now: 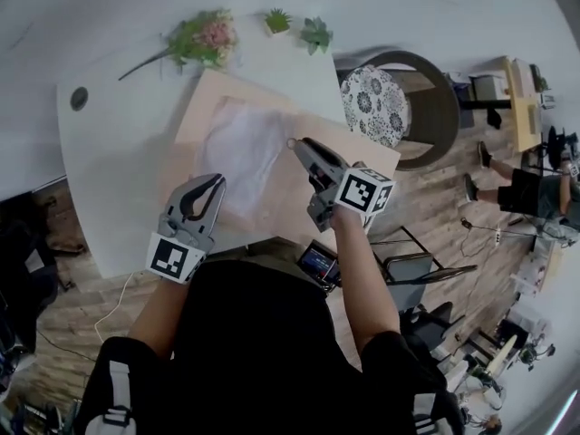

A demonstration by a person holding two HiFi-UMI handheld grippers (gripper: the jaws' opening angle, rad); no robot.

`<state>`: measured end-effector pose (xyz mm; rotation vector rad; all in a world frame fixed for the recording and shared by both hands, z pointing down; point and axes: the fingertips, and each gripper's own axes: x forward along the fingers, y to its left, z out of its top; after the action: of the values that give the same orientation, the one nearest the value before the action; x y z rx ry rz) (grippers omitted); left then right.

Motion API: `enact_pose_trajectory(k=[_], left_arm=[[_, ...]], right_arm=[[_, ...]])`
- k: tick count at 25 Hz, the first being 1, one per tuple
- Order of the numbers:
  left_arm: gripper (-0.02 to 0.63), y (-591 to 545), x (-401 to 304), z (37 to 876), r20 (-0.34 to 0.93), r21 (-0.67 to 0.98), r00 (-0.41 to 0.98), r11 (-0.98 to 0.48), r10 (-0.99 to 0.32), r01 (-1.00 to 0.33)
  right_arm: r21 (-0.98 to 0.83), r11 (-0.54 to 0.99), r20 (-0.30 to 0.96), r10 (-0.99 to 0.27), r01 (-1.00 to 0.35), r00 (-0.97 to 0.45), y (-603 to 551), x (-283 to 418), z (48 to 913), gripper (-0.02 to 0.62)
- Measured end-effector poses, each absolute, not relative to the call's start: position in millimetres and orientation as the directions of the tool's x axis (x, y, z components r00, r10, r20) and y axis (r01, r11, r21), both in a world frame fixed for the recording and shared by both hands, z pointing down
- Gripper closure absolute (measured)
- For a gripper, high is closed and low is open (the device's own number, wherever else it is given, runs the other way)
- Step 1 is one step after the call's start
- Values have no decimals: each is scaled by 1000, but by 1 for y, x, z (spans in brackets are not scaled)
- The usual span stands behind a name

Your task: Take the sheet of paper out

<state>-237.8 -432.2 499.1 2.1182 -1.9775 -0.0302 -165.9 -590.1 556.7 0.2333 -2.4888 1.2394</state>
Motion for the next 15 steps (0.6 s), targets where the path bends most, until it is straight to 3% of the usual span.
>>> enact_pose_trajectory(k=[7, 15], left_arm=[[603, -447, -247, 515, 188, 202, 85, -46, -978, -978], [603, -457, -246, 525, 211, 247, 92, -38, -973, -968]], right_arm=[[-774, 486, 496, 66, -406, -866, -621, -175, 625, 472], [-831, 355, 491, 109, -428, -864, -629, -184, 650, 479]])
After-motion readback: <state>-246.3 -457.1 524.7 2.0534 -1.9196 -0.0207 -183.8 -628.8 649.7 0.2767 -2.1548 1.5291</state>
